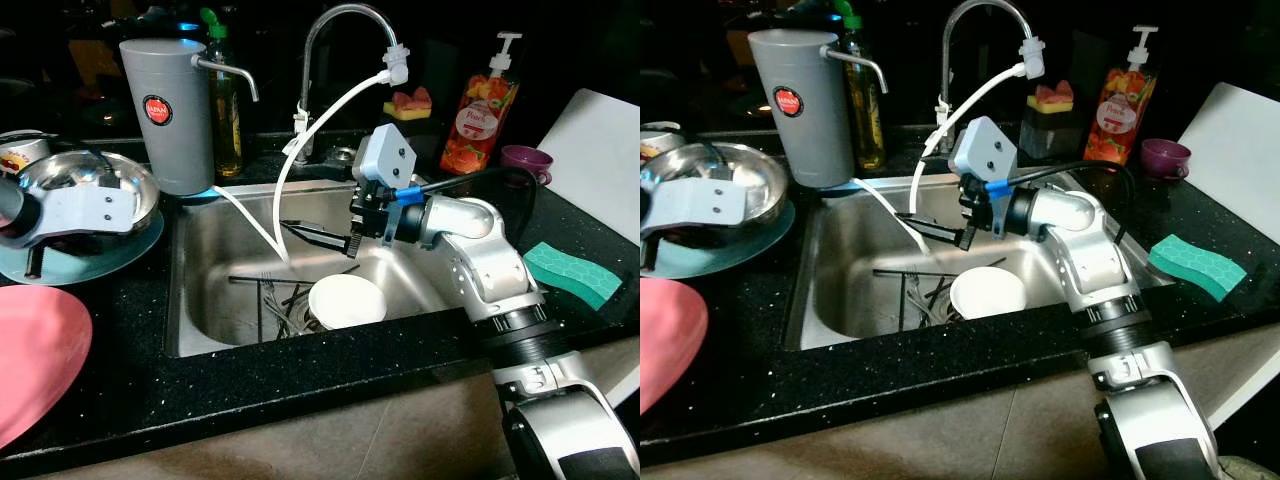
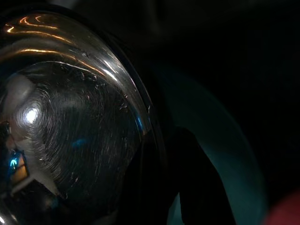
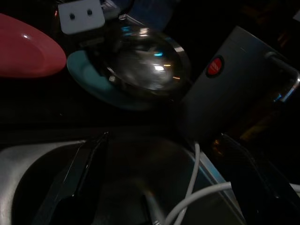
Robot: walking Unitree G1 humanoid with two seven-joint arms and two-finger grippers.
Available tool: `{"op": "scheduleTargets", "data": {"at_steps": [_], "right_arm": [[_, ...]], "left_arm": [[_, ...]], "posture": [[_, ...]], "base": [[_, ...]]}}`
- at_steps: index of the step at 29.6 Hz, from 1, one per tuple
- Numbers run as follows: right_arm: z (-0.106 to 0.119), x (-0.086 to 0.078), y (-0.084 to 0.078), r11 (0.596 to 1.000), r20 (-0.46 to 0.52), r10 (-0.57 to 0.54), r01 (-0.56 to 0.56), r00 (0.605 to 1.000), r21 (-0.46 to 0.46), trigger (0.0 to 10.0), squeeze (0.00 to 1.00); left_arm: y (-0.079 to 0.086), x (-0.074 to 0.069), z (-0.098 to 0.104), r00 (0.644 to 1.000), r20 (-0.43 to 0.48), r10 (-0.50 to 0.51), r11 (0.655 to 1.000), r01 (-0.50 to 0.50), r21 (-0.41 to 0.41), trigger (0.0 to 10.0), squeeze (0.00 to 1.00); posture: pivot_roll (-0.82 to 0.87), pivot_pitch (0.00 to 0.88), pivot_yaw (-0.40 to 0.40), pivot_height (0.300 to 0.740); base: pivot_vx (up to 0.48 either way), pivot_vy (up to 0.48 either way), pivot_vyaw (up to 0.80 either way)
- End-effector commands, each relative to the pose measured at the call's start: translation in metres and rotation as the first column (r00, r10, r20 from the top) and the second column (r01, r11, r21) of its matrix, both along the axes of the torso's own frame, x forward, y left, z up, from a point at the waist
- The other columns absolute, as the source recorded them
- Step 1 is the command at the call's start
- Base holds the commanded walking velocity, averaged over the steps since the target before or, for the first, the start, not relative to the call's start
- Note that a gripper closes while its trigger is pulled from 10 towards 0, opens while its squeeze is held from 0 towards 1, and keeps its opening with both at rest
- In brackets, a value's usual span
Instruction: Kitchen organization
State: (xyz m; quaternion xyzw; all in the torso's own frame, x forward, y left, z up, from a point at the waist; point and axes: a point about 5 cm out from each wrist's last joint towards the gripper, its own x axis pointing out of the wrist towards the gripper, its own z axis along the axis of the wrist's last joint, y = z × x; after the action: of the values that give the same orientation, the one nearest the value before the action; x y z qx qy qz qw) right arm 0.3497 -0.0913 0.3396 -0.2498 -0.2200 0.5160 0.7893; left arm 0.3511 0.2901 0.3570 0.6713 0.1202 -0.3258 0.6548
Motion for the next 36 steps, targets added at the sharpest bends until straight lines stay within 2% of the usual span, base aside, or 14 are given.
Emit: {"op": "scheduleTargets", "data": {"at_steps": [1,4,6,8,10,12,16,19,25,28,29,30,33,36], "right_arm": [[0.005,-0.003,0.004,1.000,0.015,0.028,-0.028,0.999,-0.005,10.0,0.00],[0.005,-0.003,0.005,1.000,0.031,0.022,-0.022,0.999,-0.010,10.0,0.00],[0.004,-0.004,0.008,0.997,0.137,0.005,0.006,0.991,-0.077,10.0,0.00],[0.002,-0.008,0.011,0.992,0.208,0.019,0.008,0.978,-0.126,10.0,0.00],[0.001,-0.010,0.013,0.991,0.223,0.028,0.003,0.974,-0.136,10.0,0.00],[0.001,-0.017,0.019,0.981,0.317,0.067,-0.005,0.946,-0.195,10.0,0.00],[0.001,-0.024,0.024,0.971,0.392,0.108,-0.012,0.914,-0.239,10.0,0.00],[-0.002,-0.031,0.031,0.955,0.456,0.158,-0.019,0.876,-0.295,10.0,0.00],[-0.010,-0.029,0.032,0.937,0.484,0.188,-0.007,0.855,-0.351,10.0,0.00],[-0.029,-0.024,0.030,0.898,0.461,0.219,0.007,0.860,-0.439,9.8,0.00],[-0.029,-0.024,0.030,0.898,0.461,0.219,0.007,0.860,-0.439,9.8,0.00],[-0.041,-0.020,0.026,0.875,0.424,0.228,0.006,0.877,-0.483,0.0,0.00],[-0.059,-0.016,0.018,0.835,0.346,0.238,-0.009,0.908,-0.550,0.0,0.00],[-0.064,-0.013,0.016,0.828,0.326,0.231,-0.009,0.917,-0.561,0.0,0.00]], "left_arm": [[-0.028,-0.002,0.017,0.984,0.054,-0.172,0.984,0.169,0.050,10.0,0.00],[-0.047,-0.004,0.020,0.958,0.043,-0.284,0.958,0.281,0.053,10.0,0.00],[-0.065,-0.009,0.025,0.922,0.015,-0.387,0.922,0.387,-0.019,10.0,0.00],[-0.076,-0.014,0.028,0.892,-0.012,-0.453,0.889,0.450,-0.081,10.0,0.00],[-0.078,-0.015,0.029,0.882,-0.022,-0.470,0.879,0.466,-0.099,10.0,0.00],[-0.086,-0.019,0.031,0.854,-0.057,-0.517,0.850,0.505,-0.147,10.0,0.00],[-0.094,-0.023,0.029,0.826,-0.083,-0.557,0.825,0.539,-0.170,10.0,0.00],[-0.104,-0.027,0.019,0.787,-0.128,-0.603,0.795,0.582,-0.170,10.0,0.00],[-0.116,-0.035,0.009,0.741,-0.174,-0.648,0.761,0.621,-0.190,10.0,0.00],[-0.125,-0.033,0.003,0.720,-0.189,-0.667,0.744,0.638,-0.197,10.0,0.00],[-0.125,-0.033,0.003,0.720,-0.189,-0.667,0.744,0.638,-0.197,10.0,0.00],[-0.128,-0.030,0.001,0.718,-0.191,-0.670,0.743,0.641,-0.195,10.0,0.00],[-0.133,-0.024,-0.003,0.721,-0.191,-0.666,0.746,0.642,-0.178,10.0,0.00],[-0.134,-0.022,-0.006,0.723,-0.195,-0.663,0.749,0.644,-0.156,10.0,0.00]], "posture": [[0.15,0.073,-0.048,0.740],[0.15,0.072,-0.050,0.740],[0.15,0.072,-0.050,0.740],[0.15,0.070,-0.051,0.740],[0.15,0.070,-0.051,0.740],[0.15,0.070,-0.049,0.740],[0.14,0.068,-0.044,0.740],[0.14,0.067,-0.042,0.740],[0.14,0.062,-0.038,0.740],[0.14,0.058,-0.038,0.740],[0.14,0.058,-0.038,0.740],[0.14,0.058,-0.039,0.740],[0.14,0.058,-0.039,0.740],[0.13,0.061,-0.039,0.740]], "base": [[0.000,0.000,0.00],[0.000,0.000,0.00],[0.000,0.000,0.00],[0.000,0.000,0.00],[0.000,0.000,0.00],[0.000,0.000,0.00],[0.000,0.000,0.00],[0.000,0.000,0.00],[0.000,0.000,0.00],[0.000,0.000,0.00],[0.000,0.000,0.00],[0.000,0.000,0.00],[0.000,0.000,0.00],[0.000,0.000,0.00]]}}
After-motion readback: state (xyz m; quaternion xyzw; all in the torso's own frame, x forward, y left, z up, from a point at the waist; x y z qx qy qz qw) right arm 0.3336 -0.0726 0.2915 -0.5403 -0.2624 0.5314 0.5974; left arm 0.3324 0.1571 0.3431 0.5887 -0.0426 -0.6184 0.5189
